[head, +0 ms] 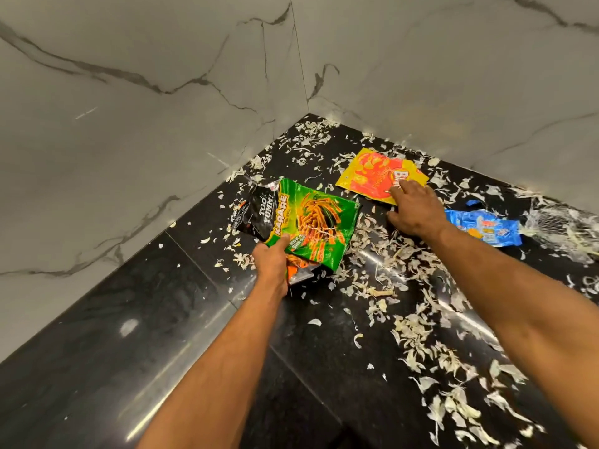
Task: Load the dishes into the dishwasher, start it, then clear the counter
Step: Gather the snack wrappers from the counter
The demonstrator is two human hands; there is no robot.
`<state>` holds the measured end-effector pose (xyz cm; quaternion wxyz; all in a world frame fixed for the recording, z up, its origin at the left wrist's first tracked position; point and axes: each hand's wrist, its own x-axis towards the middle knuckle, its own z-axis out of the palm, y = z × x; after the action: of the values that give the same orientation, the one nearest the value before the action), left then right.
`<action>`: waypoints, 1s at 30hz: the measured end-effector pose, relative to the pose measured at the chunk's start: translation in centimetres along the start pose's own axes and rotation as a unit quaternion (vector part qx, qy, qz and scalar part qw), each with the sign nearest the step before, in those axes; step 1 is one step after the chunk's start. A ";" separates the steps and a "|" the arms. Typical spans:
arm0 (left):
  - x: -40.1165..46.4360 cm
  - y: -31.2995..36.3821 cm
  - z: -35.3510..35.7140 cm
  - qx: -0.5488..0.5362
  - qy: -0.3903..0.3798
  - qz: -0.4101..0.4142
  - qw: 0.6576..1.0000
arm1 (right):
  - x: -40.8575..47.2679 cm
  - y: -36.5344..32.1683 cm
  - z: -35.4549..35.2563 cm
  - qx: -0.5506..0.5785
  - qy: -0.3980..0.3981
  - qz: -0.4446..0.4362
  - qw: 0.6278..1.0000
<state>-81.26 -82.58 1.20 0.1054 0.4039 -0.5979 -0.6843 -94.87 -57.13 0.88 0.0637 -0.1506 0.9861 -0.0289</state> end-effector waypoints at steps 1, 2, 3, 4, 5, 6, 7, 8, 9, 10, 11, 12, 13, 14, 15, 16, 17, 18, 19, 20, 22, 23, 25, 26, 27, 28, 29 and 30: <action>0.0 0.1 0.1 0.004 -0.001 -0.001 1.000 | 0.1 0.1 0.2 0.002 0.005 0.003 1.000; 0.0 0.1 0.2 0.007 0.002 -0.002 1.000 | 0.1 0.1 0.4 0.001 0.014 0.005 1.000; -0.1 0.3 0.4 0.010 0.000 -0.002 1.000 | 0.1 0.1 0.6 -0.003 0.027 0.004 1.000; -0.1 0.2 0.4 0.011 -0.002 -0.002 1.000 | 0.2 0.2 0.8 -0.010 0.045 0.002 0.999; -0.2 0.3 0.4 0.010 -0.007 -0.003 1.000 | 0.1 0.2 0.9 -0.015 0.065 0.001 0.998; -0.1 0.2 0.4 0.010 -0.011 -0.002 1.000 | -0.1 0.3 0.9 -0.018 0.083 0.003 0.996; -0.3 0.2 0.4 0.011 -0.012 0.001 1.000 | -0.2 0.3 0.7 -0.015 0.101 0.006 0.995; -0.4 0.3 0.4 0.011 -0.010 0.004 1.000 | -0.4 0.3 0.5 -0.007 0.123 0.010 0.992; -0.4 0.2 0.3 0.012 -0.007 0.007 1.000 | -0.7 0.2 0.2 0.005 0.152 0.015 0.988; -0.4 0.2 0.2 0.010 -0.005 0.008 1.000 | -1.0 0.1 -0.3 0.021 0.187 0.019 0.982; -0.5 0.3 0.1 0.006 -0.007 0.008 1.000 | -1.3 -0.1 -0.8 0.041 0.224 0.023 0.974; -0.5 0.3 0.1 0.002 -0.008 0.009 1.000 | -1.6 -0.4 -1.2 0.066 0.260 0.026 0.963; -0.8 0.4 0.0 -0.001 -0.009 0.010 1.000 | -1.8 -0.7 -1.7 0.095 0.292 0.029 0.951; -0.9 0.4 0.0 -0.005 -0.007 0.008 1.000 | -2.0 -1.2 -2.2 0.128 0.319 0.034 0.939; -1.1 0.4 0.1 -0.008 -0.005 0.006 1.000 | -2.2 -1.8 -2.6 0.161 0.342 0.035 0.925; -1.3 0.5 0.3 -0.008 0.000 0.005 1.000 | -2.3 -2.4 -3.0 0.193 0.363 0.031 0.911; -1.4 0.5 0.5 -0.003 0.003 0.007 1.000 | -2.5 -3.2 -3.3 0.221 0.383 0.021 0.897; -1.5 0.4 0.7 -0.004 0.004 0.008 1.000 | -2.8 -4.0 -3.7 0.239 0.402 0.004 0.884; -1.7 0.4 0.9 -0.005 0.002 0.008 1.000 | -3.2 -4.9 -3.8 0.244 0.419 -0.023 0.875; -2.0 0.3 1.1 -0.004 -0.004 0.004 1.000 | -3.7 -5.9 -3.8 0.237 0.433 -0.062 0.867; -2.7 0.5 1.3 -0.006 -0.005 -0.001 1.000 | -4.7 -7.8 -3.3 0.208 0.437 -0.162 0.860; -3.1 0.7 1.4 -0.013 -0.005 -0.005 1.000 | -5.3 -8.5 -3.0 0.187 0.424 -0.210 0.861; -3.6 0.9 1.4 -0.029 -0.004 -0.009 1.000 | -6.4 -9.7 -2.2 0.142 0.379 -0.281 0.870; -3.6 0.9 1.3 -0.045 -0.013 -0.013 0.999 | -6.8 -10.1 -1.7 0.122 0.350 -0.300 0.879; -3.5 0.7 1.2 -0.062 -0.029 -0.018 0.998 | -7.2 -10.4 -1.2 0.109 0.321 -0.310 0.888; -3.4 0.6 1.1 -0.071 -0.044 -0.023 0.996 | -7.5 -10.6 -0.7 0.102 0.292 -0.313 0.898; -3.6 0.6 1.0 -0.082 -0.061 -0.021 0.995 | -7.8 -10.7 -0.2 0.101 0.263 -0.311 0.908; -4.0 0.7 1.0 -0.096 -0.073 -0.008 0.993 | -8.2 -10.8 0.2 0.103 0.234 -0.306 0.917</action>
<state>-79.56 -79.52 3.46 0.0943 0.3456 -0.5324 -0.7669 -83.97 -64.94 2.50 -0.1657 -0.4264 0.8703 -0.1824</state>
